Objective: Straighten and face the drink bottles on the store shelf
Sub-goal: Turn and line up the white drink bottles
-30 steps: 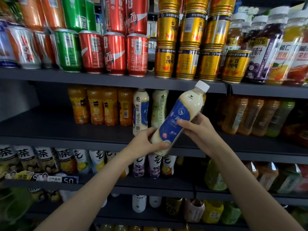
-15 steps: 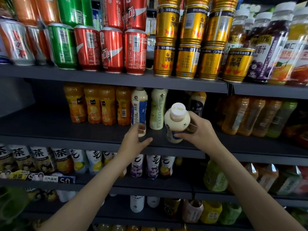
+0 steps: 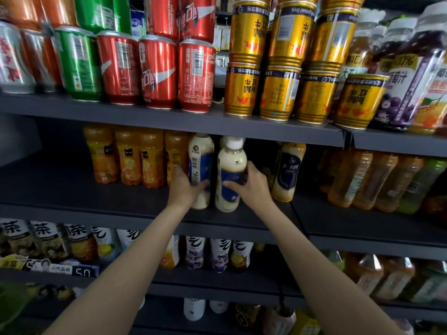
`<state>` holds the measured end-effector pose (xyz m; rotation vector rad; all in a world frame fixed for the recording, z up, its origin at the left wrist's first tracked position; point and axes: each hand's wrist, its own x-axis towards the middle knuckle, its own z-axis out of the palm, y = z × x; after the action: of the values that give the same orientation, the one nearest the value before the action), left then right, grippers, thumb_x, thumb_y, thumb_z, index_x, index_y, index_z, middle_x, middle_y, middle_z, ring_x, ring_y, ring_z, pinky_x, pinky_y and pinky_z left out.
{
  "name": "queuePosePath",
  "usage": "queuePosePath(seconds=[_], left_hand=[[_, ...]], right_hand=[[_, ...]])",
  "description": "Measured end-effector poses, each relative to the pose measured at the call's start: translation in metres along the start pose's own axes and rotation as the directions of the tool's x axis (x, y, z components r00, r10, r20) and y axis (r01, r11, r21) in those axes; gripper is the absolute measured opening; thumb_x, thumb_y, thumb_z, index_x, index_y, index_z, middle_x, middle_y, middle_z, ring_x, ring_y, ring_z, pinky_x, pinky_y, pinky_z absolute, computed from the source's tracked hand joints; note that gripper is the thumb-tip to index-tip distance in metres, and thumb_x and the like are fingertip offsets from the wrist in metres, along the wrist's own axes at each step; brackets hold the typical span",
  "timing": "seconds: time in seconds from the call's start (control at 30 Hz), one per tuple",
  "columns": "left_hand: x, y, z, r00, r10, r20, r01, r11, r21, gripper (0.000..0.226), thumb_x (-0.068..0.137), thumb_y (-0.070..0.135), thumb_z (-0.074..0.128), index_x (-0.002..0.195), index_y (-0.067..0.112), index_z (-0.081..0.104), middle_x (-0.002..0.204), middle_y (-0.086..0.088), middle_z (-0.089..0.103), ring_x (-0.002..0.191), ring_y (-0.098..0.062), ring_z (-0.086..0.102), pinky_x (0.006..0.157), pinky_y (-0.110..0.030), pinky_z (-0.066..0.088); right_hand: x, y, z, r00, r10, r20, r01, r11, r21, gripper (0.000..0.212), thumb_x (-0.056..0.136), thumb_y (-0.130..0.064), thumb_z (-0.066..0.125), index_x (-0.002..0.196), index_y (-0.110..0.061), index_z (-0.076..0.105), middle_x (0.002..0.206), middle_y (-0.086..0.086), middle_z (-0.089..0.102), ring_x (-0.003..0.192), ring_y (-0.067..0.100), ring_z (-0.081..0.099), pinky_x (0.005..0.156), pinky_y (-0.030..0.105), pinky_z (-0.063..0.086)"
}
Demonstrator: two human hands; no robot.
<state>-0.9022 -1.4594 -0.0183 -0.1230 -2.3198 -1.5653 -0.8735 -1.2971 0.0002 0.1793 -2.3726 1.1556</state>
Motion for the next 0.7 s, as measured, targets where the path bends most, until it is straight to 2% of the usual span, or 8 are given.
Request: queuePosePath(seconds=[0.13,0.2,0.3,0.5,0.6,0.7], left_hand=[[0.015,0.001,0.007,0.999,0.033,0.018,-0.033,0.999,0.025,0.050,0.085,0.012,0.066,0.128,0.003,0.042,0.129,-0.013,0.053,0.121,-0.028,0.050,0.090,-0.028,0.040],[0.016,-0.002,0.011,0.999,0.046,-0.029,-0.046,0.999,0.015,0.046,0.085,0.009,0.066,0.124,0.001,0.043,0.126,-0.014,0.054,0.119,-0.026,0.051,0.088,-0.025,0.039],[0.014,-0.010,0.018,0.991,0.097,-0.088,-0.098,0.995,-0.005,0.045,0.084,0.008,0.067,0.122,0.001,0.043,0.121,-0.011,0.054,0.114,-0.019,0.051,0.086,-0.023,0.037],[0.022,-0.025,0.019,0.990,0.129,-0.060,-0.127,0.991,0.029,0.047,0.083,0.015,0.068,0.122,0.006,0.042,0.122,-0.012,0.053,0.115,-0.023,0.051,0.090,-0.028,0.039],[0.025,-0.029,0.017,0.990,0.134,-0.035,-0.132,0.990,0.050,0.049,0.082,0.017,0.069,0.122,0.007,0.042,0.122,-0.012,0.054,0.115,-0.023,0.052,0.089,-0.027,0.039],[0.025,-0.028,0.017,0.990,0.131,-0.043,-0.128,0.989,0.080,0.049,0.083,0.018,0.069,0.122,0.005,0.042,0.123,-0.013,0.053,0.115,-0.023,0.051,0.087,-0.026,0.037]], right_hand=[[0.022,-0.001,0.026,0.998,0.022,-0.066,-0.026,0.999,-0.046,0.051,0.078,-0.026,0.076,0.115,-0.001,0.052,0.114,0.014,0.063,0.107,0.025,0.060,0.083,0.027,0.046],[0.029,0.002,0.034,0.995,0.059,-0.077,-0.062,0.997,-0.037,0.049,0.080,-0.028,0.075,0.115,-0.002,0.052,0.114,0.013,0.063,0.108,0.025,0.060,0.089,0.034,0.050],[0.033,0.008,0.039,0.993,0.063,-0.101,-0.065,0.998,-0.018,0.052,0.080,-0.028,0.074,0.117,0.000,0.051,0.115,0.016,0.063,0.109,0.027,0.060,0.091,0.040,0.050],[0.009,0.022,0.058,0.992,0.105,-0.073,-0.106,0.994,-0.011,0.066,0.077,-0.019,0.078,0.130,0.000,0.043,0.127,0.016,0.052,0.118,0.027,0.051,0.093,0.031,0.043],[-0.001,0.031,0.055,0.978,0.127,-0.166,-0.131,0.991,-0.016,0.058,0.076,-0.021,0.079,0.123,-0.003,0.050,0.118,0.013,0.058,0.110,0.025,0.055,0.089,0.034,0.047],[0.000,0.045,0.039,0.939,0.175,-0.297,-0.185,0.983,-0.006,0.051,0.077,-0.014,0.076,0.121,-0.002,0.052,0.116,0.015,0.058,0.107,0.028,0.058,0.087,0.038,0.049]])
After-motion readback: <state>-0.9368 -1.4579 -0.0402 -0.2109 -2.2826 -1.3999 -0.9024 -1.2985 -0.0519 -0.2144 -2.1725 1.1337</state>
